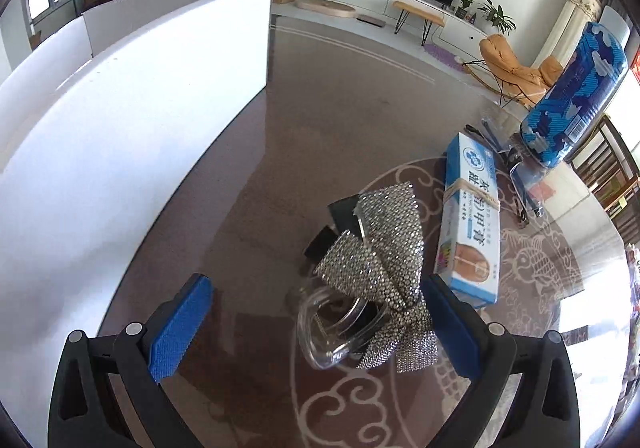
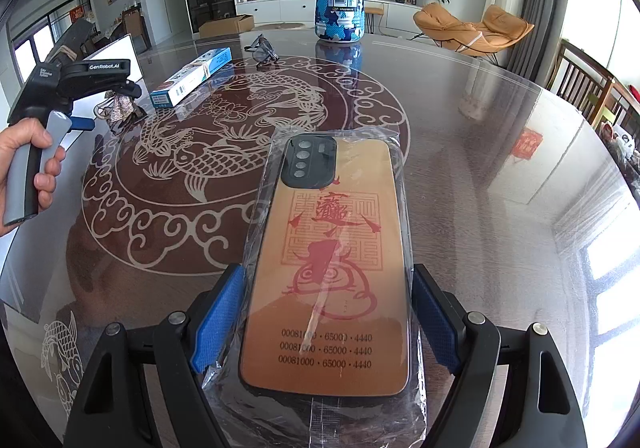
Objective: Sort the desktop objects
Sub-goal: 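Grasp the rhinestone bow hair clip with the left tool while the right tool holds the phone case, then lift the bow clip with the left tool while the right tool holds the phone case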
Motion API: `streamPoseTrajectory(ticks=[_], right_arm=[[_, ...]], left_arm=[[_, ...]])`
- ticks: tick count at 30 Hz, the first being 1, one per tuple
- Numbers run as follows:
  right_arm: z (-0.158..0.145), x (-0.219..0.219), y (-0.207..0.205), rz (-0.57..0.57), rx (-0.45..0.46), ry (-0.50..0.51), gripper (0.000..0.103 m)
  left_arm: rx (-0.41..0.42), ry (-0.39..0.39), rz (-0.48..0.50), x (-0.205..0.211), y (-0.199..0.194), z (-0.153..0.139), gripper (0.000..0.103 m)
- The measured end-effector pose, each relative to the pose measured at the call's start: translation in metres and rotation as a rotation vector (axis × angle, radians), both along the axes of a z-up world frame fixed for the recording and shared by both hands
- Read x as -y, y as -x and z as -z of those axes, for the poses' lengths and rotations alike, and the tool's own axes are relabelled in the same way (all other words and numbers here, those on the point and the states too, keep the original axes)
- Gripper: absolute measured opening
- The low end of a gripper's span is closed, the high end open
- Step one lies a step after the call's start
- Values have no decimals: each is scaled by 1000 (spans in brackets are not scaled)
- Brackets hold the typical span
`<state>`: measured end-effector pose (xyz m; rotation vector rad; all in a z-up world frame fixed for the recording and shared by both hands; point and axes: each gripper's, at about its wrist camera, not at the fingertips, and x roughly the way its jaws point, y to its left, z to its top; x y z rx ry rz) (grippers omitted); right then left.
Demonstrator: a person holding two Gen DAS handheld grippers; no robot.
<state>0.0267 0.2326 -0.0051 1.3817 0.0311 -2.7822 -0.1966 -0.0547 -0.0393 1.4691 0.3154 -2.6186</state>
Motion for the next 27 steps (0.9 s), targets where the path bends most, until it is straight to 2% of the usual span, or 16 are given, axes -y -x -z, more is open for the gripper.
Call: streamPoseTrajectory(ticks=[3,6,9,12,14,18,19,20,21,27], right_arm=[[1,1,0,-4,2,-2,84],[1,2,1,-4,2,-2,84],[1,2,1,-4,2,-2,84],[1,1,1,-4,2,-2,84],[1,2,1,-4,2,-2,84],[1,1,1,-4,1,-2,84],[1,1,1,-4,1,-2,84],[1,1,1,-4,1,-2,84],[1,1,1,-4,2,-2,84],[1,1,1,-4,1,-2,84]], left_arm=[[-11,59,16,14,-11,-3,103],[-17,25,58,19,-9,-7,103],[-5,40,97,10,-2,-5,103],[59,62,159,-9,18,6,103],[56,136,182,-18,21,10,103],[41,122,221,-16,21,12,103],[25,118,231,-14,18,12,94],[-15,123,239,-11,13,8,64],[-39,135,242,-8,9,5,55],[-68,86,308,1,-23,2,55]])
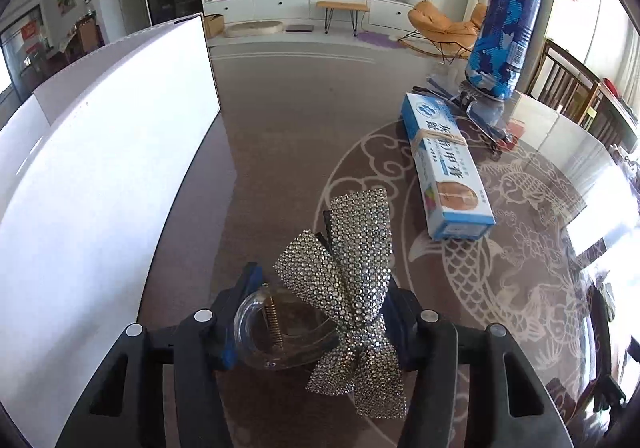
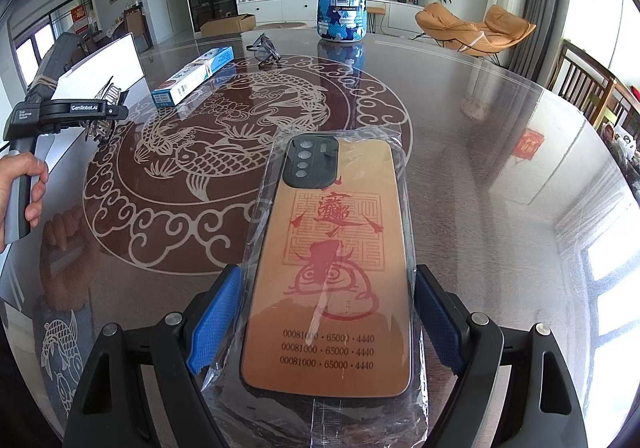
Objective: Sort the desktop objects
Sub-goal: 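Lift the bow clip with the left tool while the right tool holds the phone case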
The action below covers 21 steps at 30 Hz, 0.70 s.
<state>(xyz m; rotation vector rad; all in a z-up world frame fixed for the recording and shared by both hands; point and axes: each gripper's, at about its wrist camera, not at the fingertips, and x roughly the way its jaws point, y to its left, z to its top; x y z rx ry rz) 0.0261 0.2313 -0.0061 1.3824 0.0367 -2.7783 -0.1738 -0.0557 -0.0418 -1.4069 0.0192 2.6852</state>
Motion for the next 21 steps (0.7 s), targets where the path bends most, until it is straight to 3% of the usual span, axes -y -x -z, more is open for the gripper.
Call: streamPoseTrajectory(ticks=[7,11,12,13,14,16,21], right_arm=[[0,0,0,0,0,0,84],[0,0,0,1,1,-2,85],[2,0,2,3,14,-4,97],[4,0,4,2,27,0,103],[4,0,4,3,25,-3,103],[4,0,3,4,25,-3,103],[4,-2,2,10,26,-5,103]], left_arm=[[7,36,164,-28,-99,-1,55],[-36,43,138,-35,-127,0,59],[-41,42,118,-34,-130,0,62],[-34,53,98,-32,-129,0,74],[-19,47,77,-29,-126,2,89],[10,35,54,-24,-118,5,101],[16,49,74,-28,-120,8,103]])
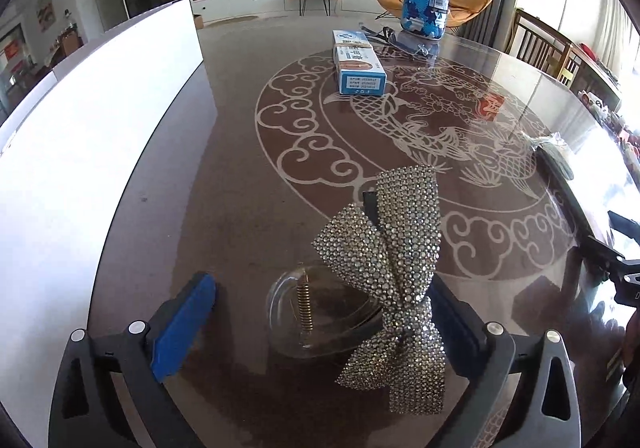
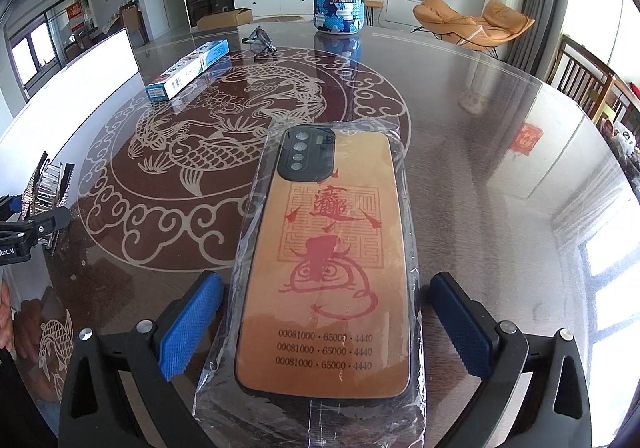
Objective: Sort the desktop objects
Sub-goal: 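Lift the bow clip with the left tool while the right tool holds the phone case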
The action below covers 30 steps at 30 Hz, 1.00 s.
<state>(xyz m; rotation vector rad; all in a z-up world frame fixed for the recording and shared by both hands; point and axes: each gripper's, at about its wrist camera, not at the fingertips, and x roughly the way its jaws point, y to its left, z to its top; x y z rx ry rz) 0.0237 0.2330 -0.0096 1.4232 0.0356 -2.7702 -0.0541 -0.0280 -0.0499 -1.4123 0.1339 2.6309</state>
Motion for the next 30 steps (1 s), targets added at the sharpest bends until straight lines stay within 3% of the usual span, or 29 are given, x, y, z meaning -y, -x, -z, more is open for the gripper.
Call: streamPoseTrajectory(ticks=[30], right_arm=[[0,0,0,-1,0,0,103]], left_arm=[[-1,-4,10,2,-3,0,103]])
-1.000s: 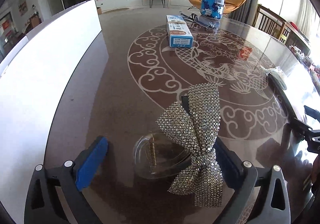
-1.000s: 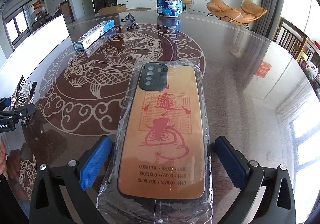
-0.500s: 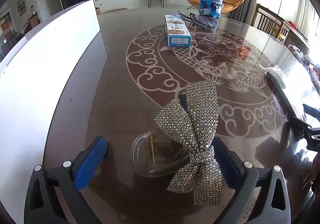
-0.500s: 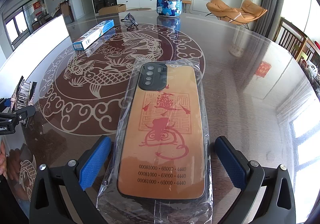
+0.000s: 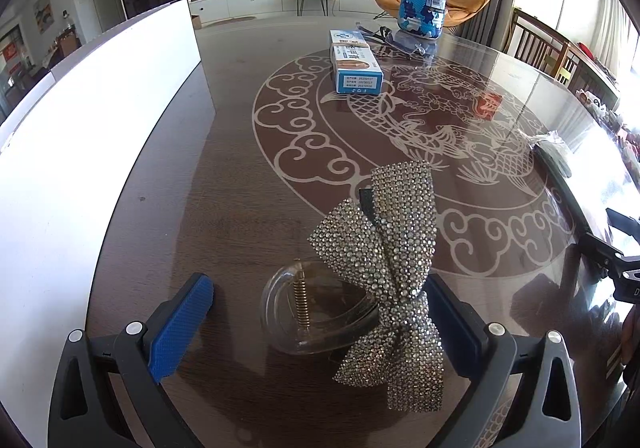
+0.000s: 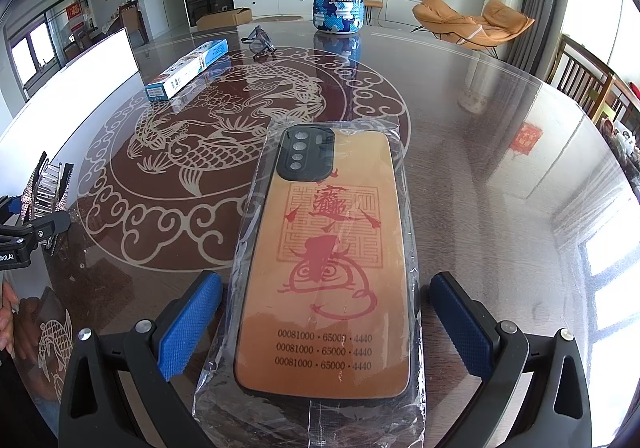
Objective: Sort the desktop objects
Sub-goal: 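Carry bow clip and phone case into the white bin and open both tools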
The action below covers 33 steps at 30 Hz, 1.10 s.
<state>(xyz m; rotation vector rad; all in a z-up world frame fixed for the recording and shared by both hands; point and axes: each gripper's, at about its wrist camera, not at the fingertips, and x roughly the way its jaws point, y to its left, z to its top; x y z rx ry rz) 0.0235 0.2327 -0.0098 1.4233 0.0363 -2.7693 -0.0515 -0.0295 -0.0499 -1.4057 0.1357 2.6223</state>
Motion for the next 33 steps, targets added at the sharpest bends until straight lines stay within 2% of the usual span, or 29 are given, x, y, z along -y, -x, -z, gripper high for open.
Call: streamPoseTrajectory(ticks=[19,23,27,29,30,31,33], right_arm=[[0,0,1,-3,8,-1,103],[-3,-1,23,-46,151,4,103],[-5,-3,46,-69,252,21,103],[-9,2,47,-101,239,-18,86],[-11,3,45,-113,244,-7,78],[-11,2,43,-113,255,9,77],[-13,1,36,-111,250,16,77]], left_arm=[[0,0,3,-1,0,1,103],[19,5,13,-1,4,-1,103],[98,14,76,-4,16,-3,103],[73,-12,92,-3,16,-8,81],[68,-12,103,-3,14,-11,65],[67,-25,116,-3,13,-13,53],[52,-55,125,1,7,-19,53]])
